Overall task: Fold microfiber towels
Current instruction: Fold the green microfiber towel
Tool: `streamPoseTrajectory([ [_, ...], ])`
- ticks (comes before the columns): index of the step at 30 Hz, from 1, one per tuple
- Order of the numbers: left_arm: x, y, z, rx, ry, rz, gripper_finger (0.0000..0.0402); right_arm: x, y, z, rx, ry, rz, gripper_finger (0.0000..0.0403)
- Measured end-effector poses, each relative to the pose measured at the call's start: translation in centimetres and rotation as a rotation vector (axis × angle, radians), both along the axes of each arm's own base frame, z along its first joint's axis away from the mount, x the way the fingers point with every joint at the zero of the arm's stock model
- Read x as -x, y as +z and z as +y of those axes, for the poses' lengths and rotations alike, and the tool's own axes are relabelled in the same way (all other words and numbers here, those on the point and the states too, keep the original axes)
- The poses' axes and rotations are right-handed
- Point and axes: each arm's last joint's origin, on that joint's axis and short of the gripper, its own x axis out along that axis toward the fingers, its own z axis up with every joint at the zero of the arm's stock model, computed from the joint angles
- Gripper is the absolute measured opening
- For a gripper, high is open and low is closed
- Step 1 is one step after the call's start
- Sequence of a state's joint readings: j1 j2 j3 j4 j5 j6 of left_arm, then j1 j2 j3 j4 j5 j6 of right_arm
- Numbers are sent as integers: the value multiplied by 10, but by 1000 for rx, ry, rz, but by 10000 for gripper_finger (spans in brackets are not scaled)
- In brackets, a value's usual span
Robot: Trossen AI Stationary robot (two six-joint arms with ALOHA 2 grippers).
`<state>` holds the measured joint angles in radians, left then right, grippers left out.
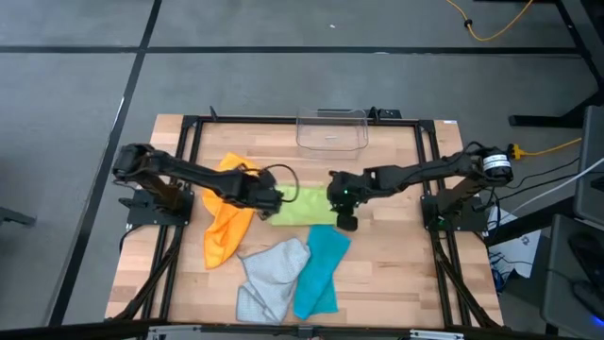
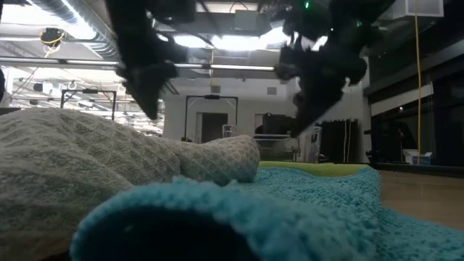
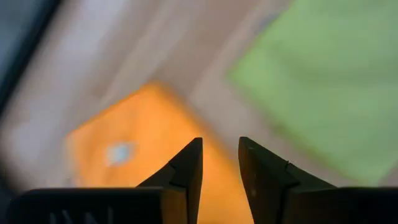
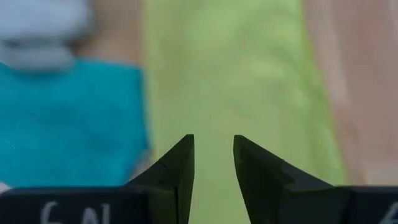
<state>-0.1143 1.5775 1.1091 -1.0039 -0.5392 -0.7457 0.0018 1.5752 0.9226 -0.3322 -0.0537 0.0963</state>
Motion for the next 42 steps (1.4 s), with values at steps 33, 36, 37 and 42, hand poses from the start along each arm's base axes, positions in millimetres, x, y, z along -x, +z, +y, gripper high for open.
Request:
streamPoseTrajectory([
  [33,53,50,7,-122,67,-25,96,-148,-14,49,107,243,-208,205],
  [36,53,50,7,-124,67,-25,96,-151,-29,50,110,248,-188,239],
  [37,53,50,7,-124,67,-25,96,-152,-33,50,109,247,-183,247],
  [42,53,50,7,-124,67,-25,96,-156,-48,48,146,153,-173,261],
])
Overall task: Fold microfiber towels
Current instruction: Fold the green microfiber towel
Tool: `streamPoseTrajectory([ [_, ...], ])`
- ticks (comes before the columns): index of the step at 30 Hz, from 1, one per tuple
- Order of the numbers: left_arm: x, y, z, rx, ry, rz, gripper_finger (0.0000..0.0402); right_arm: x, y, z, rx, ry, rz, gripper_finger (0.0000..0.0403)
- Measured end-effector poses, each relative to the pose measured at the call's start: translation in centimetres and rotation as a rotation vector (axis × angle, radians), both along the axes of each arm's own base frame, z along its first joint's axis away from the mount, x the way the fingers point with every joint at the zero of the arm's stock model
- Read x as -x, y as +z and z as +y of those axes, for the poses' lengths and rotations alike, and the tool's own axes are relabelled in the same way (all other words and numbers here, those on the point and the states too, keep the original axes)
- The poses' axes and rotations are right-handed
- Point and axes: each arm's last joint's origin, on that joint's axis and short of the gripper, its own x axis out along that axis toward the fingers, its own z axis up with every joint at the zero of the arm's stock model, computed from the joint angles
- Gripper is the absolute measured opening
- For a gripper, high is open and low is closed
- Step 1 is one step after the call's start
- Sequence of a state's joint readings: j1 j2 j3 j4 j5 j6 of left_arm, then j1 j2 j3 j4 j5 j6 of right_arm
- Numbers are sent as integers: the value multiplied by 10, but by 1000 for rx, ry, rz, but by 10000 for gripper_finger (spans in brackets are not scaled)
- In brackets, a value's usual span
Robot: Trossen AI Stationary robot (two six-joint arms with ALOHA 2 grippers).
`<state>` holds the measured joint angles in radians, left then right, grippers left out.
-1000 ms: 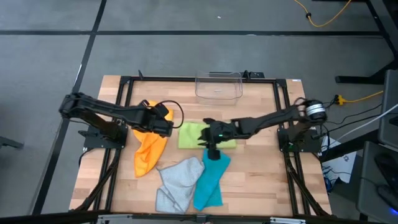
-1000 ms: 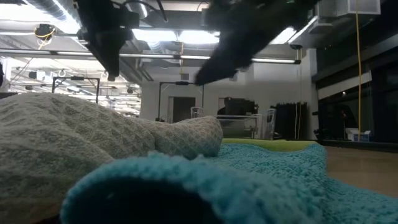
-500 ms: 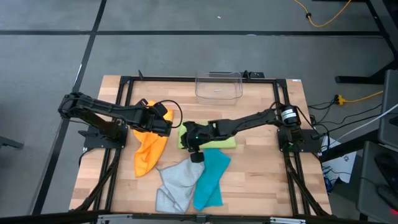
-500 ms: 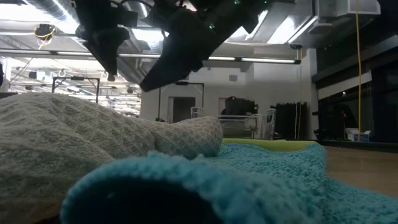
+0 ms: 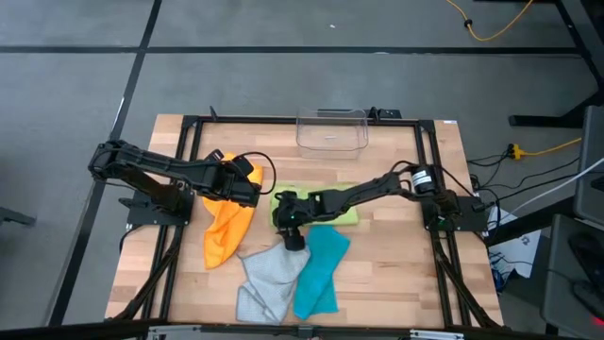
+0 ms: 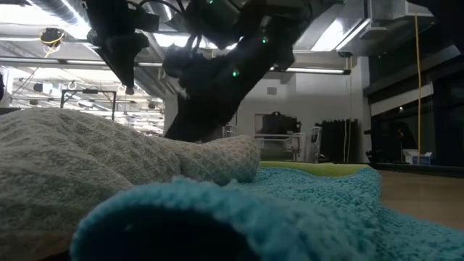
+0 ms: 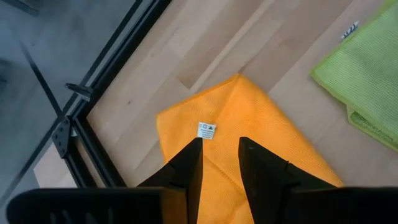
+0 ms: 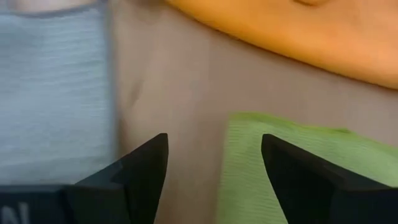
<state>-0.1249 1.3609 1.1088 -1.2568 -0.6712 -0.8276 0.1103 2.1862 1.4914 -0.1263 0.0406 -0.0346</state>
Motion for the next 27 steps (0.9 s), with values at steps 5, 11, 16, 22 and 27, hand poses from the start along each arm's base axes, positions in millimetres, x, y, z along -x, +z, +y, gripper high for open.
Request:
streamPoseTrajectory([
  [5,0,0,0,0,0,0,96,2,-2,-4,121,-74,22,257],
  [11,0,0,0,0,1,-2,96,4,-10,13,138,18,41,257],
  [16,-2,0,0,2,1,-21,96,2,-25,17,136,34,55,257],
  [22,-2,0,0,4,2,-26,96,-3,-25,7,169,-23,36,257],
  [27,-3,0,0,5,3,-32,96,-7,-22,-2,109,-23,42,257],
])
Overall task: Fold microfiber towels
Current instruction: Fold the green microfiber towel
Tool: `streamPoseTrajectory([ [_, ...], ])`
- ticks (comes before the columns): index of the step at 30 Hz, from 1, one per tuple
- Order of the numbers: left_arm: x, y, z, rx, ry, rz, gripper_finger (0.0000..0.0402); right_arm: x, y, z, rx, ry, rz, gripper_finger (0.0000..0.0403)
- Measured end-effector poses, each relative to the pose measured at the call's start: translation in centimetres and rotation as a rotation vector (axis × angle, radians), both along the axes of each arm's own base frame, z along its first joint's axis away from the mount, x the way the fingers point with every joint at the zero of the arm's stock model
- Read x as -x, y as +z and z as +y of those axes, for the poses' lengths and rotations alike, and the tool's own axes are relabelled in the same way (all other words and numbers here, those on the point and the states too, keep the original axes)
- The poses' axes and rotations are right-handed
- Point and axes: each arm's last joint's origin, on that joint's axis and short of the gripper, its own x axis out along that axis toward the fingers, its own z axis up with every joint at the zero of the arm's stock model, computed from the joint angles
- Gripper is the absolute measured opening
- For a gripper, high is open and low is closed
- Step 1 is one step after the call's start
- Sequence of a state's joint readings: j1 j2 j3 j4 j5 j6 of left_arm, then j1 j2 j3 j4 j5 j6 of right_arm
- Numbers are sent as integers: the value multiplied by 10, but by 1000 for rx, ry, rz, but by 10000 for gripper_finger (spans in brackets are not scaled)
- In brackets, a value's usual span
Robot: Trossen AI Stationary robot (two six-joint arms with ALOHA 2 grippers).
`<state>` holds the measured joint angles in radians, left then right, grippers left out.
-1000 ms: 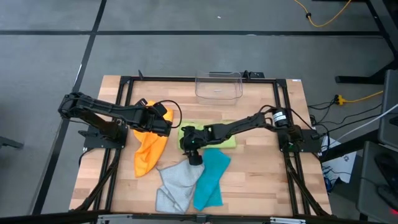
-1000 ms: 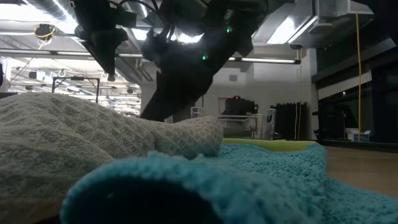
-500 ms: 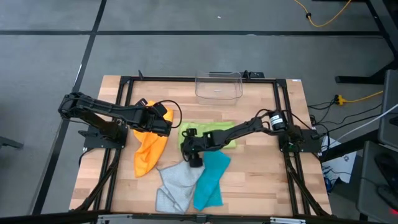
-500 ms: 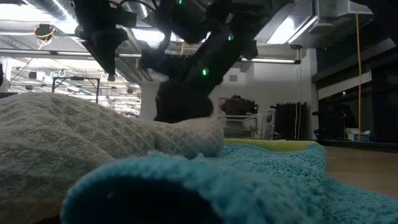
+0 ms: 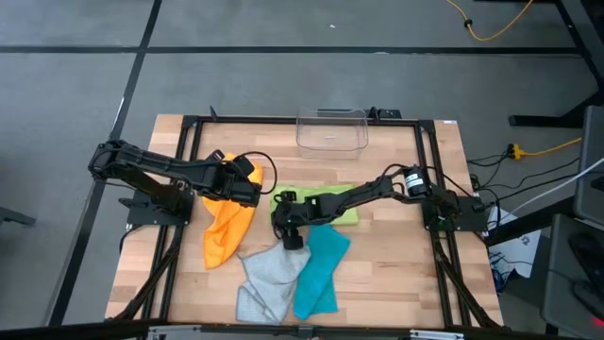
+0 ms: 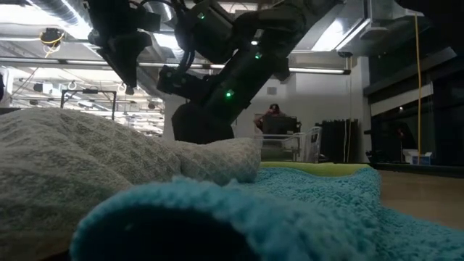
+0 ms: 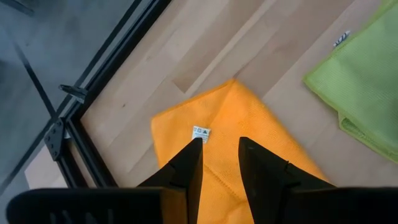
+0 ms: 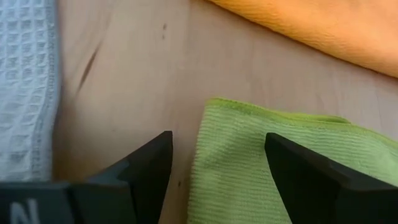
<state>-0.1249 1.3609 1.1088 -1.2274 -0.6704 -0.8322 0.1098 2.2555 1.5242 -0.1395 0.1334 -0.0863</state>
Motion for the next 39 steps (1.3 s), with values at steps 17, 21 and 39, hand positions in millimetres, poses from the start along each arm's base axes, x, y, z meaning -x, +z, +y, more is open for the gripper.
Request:
streamPoseTrajectory([
  [17,-3,0,0,7,0,-29,96,-1,-3,-4,-58,-70,10,132],
  [21,-4,0,-1,13,-1,-43,96,-1,-3,-5,-51,-76,10,51],
  [39,-4,-1,-1,41,-8,-34,96,11,18,-4,-54,-92,71,4],
])
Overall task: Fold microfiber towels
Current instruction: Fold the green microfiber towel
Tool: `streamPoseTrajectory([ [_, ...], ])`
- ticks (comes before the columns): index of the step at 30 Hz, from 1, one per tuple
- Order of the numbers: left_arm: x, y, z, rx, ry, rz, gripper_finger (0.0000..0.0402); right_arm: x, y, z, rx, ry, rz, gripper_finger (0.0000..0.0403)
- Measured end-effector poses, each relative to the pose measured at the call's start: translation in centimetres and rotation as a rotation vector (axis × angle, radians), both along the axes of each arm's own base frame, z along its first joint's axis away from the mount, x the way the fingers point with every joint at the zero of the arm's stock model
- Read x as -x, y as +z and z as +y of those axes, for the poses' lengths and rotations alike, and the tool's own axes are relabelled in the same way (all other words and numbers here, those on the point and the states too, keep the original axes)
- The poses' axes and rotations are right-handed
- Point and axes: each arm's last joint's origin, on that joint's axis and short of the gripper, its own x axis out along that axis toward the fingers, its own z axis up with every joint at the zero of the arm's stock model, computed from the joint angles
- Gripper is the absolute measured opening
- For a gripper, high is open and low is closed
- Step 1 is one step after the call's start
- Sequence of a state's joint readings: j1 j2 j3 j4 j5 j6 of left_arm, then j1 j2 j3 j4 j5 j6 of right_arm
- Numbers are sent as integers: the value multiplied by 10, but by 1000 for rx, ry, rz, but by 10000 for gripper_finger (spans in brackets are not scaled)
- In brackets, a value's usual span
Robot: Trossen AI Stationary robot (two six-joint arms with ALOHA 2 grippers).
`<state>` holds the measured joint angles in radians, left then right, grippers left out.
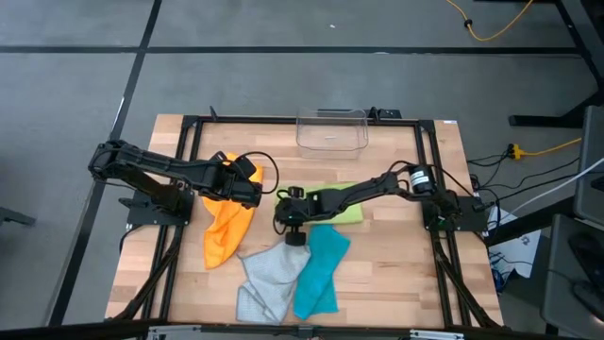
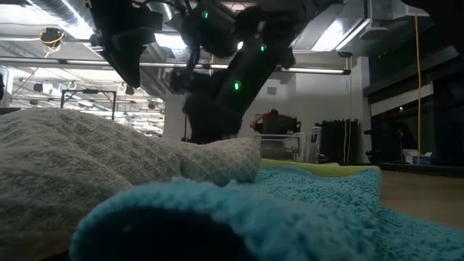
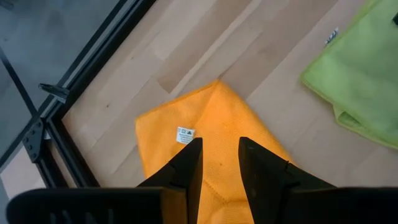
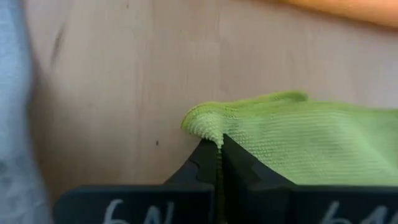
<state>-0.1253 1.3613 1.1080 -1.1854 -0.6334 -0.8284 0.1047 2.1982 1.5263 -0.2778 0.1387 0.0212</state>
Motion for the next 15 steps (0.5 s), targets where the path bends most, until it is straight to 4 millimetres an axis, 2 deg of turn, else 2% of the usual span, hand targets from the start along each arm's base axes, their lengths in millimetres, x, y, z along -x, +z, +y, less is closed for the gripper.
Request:
streamPoseTrajectory([
  [4,0,0,-1,2,-2,-1,96,4,12,1,-2,2,4,3],
  [7,0,0,-1,11,-4,-1,96,8,11,6,3,11,47,2],
  [15,-1,0,-1,19,-6,-6,96,20,25,32,-29,64,78,2],
])
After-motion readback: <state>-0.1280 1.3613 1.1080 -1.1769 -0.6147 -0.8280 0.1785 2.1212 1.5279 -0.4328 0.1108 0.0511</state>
